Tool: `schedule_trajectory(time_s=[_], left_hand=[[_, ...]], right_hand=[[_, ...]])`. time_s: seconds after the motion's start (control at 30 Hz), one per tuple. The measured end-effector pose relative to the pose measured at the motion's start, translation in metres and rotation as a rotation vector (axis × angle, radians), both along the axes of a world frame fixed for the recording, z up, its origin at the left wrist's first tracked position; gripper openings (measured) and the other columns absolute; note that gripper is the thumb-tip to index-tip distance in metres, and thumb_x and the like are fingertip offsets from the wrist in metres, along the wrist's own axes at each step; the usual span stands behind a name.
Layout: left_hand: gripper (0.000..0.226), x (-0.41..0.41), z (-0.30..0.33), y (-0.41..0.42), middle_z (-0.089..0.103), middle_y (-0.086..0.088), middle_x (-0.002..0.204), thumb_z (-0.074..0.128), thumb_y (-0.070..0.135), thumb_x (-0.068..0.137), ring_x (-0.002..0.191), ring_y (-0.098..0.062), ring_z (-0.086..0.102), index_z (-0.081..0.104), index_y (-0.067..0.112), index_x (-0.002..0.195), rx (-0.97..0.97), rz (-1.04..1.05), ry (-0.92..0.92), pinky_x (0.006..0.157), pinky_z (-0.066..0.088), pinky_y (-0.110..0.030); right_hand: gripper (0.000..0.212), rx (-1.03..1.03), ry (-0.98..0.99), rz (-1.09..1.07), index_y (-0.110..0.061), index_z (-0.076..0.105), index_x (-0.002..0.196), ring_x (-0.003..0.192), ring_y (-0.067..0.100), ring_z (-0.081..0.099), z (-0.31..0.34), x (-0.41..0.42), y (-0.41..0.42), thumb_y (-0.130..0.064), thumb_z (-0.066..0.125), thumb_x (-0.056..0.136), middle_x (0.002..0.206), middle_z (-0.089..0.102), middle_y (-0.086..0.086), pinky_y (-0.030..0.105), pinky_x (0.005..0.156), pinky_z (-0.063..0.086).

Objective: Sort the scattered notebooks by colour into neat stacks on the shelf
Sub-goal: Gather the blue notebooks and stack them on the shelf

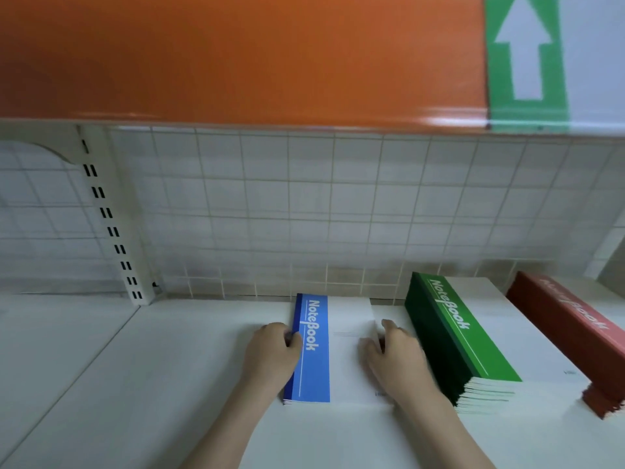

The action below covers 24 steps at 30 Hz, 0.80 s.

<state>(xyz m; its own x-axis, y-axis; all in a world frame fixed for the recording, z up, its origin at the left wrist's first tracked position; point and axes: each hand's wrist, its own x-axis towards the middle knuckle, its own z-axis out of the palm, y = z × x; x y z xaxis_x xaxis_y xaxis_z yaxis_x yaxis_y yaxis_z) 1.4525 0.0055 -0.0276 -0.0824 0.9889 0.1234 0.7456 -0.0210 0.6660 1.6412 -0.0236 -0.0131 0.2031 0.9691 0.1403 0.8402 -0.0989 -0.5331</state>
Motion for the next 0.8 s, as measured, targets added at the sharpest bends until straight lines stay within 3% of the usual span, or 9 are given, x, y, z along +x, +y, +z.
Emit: schedule_trajectory(time_s=[0.1,0.2,0.6,0.73,0.8], left_hand=[[0.04,-0.0002,0.0023,-0.0007,0.033,-0.001,0.051,0.05,0.017,0.092,0.051,-0.016,0.029,0.033,0.013,0.057,0.031,-0.016,0.039,0.051,0.023,-0.028],[0.036,-0.0002,0.0028,-0.0006,0.038,-0.007,0.055,0.048,0.016,0.093,0.053,-0.018,0.03,0.037,0.01,0.059,0.029,-0.03,0.072,0.052,0.023,-0.029],[0.031,-0.0068,-0.0002,0.0006,0.056,-0.023,0.068,0.048,0.012,0.093,0.058,-0.02,0.036,0.05,0.001,0.063,0.023,-0.045,0.054,0.055,0.028,-0.027],[0.033,-0.0075,0.0003,-0.0017,0.052,-0.016,0.062,0.048,0.011,0.093,0.055,-0.018,0.037,0.043,0.008,0.061,0.056,-0.045,0.04,0.053,0.026,-0.025],[0.028,-0.007,0.0028,-0.0045,0.062,-0.014,0.076,0.045,0.011,0.094,0.062,-0.016,0.043,0.052,0.008,0.067,0.086,-0.036,0.116,0.055,0.028,-0.021]], right_hand=[[0.037,0.046,0.014,-0.003,-0.009,0.048,0.126,0.087,0.029,0.062,-0.0008,0.0012,0.0004,-0.024,0.046,0.092,0.089,0.068,0.01,0.029,0.066,0.042],[0.045,0.057,-0.046,0.024,-0.012,0.041,0.136,0.09,0.031,0.061,-0.0026,0.0003,-0.0001,-0.022,0.043,0.092,0.09,0.068,0.011,0.031,0.07,0.043],[0.045,0.091,-0.1,0.038,-0.016,0.041,0.135,0.089,0.028,0.06,-0.0087,-0.003,-0.0016,-0.018,0.042,0.09,0.086,0.067,0.007,0.032,0.067,0.041],[0.044,0.092,-0.116,0.034,-0.016,0.041,0.134,0.093,0.028,0.059,-0.0097,-0.0044,-0.0022,-0.019,0.043,0.09,0.094,0.066,0.007,0.032,0.068,0.041],[0.045,0.079,-0.122,0.022,-0.015,0.04,0.135,0.102,0.029,0.057,-0.0086,-0.007,-0.0047,-0.02,0.044,0.09,0.106,0.064,0.008,0.032,0.073,0.042]])
